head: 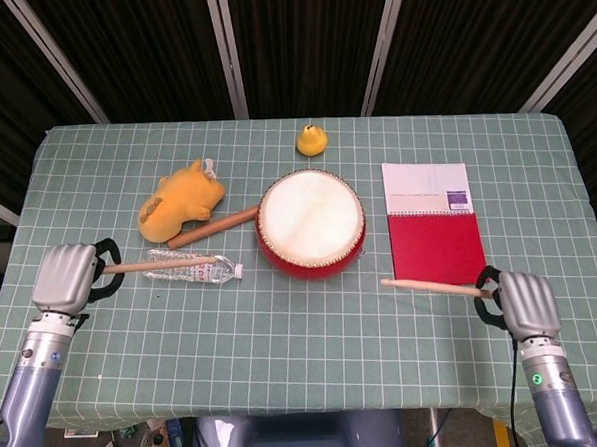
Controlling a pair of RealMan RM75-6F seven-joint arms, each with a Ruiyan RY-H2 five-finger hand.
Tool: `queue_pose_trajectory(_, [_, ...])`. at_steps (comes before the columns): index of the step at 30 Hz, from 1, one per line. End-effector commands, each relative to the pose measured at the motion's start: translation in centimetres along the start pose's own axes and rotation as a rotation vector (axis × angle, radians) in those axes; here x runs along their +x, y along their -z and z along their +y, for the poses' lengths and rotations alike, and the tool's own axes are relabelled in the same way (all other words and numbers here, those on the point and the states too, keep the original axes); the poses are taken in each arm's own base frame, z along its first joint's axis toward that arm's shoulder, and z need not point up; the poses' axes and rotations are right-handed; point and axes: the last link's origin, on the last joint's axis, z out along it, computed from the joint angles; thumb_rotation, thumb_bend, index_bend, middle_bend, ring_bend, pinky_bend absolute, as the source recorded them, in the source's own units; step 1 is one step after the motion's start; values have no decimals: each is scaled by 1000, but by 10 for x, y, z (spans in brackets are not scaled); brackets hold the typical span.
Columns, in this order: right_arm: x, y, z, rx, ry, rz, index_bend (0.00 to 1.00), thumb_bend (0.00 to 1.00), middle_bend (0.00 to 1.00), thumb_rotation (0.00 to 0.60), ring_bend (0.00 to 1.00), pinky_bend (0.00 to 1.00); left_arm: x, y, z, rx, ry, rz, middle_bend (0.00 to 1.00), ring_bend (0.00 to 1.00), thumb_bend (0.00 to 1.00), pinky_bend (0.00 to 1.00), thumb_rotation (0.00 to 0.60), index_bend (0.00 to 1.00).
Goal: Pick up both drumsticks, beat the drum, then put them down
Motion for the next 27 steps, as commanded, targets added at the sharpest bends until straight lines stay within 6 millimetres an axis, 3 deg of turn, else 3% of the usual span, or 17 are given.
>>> queue_pose_trajectory(1, [23, -13, -9, -1, -38, 43, 1000, 633, 1000, 600, 1000, 1000, 8, -18, 4, -5, -25, 18, 1000, 1000, 529, 1000, 600, 803])
queue_pose_trajectory(7, [44, -46, -25, -16, -66, 68, 1000, 634, 1000, 600, 1000, 1000, 30, -54, 20, -14, -29, 88, 1000, 1000, 529, 1000, 600, 803])
queue_pose_trajectory(16, [52, -78, -47, -20, -68, 48, 1000, 634, 1000, 600, 1000, 1000, 57, -94, 44, -27, 0, 128, 1000, 1000, 529, 1000, 600, 803])
queue_pose_trajectory(27, [58, -96, -74, 12, -72, 50, 1000, 634, 1000, 600, 1000, 1000, 51, -118, 56, -36, -4, 100, 1000, 1000, 529, 1000, 600, 802])
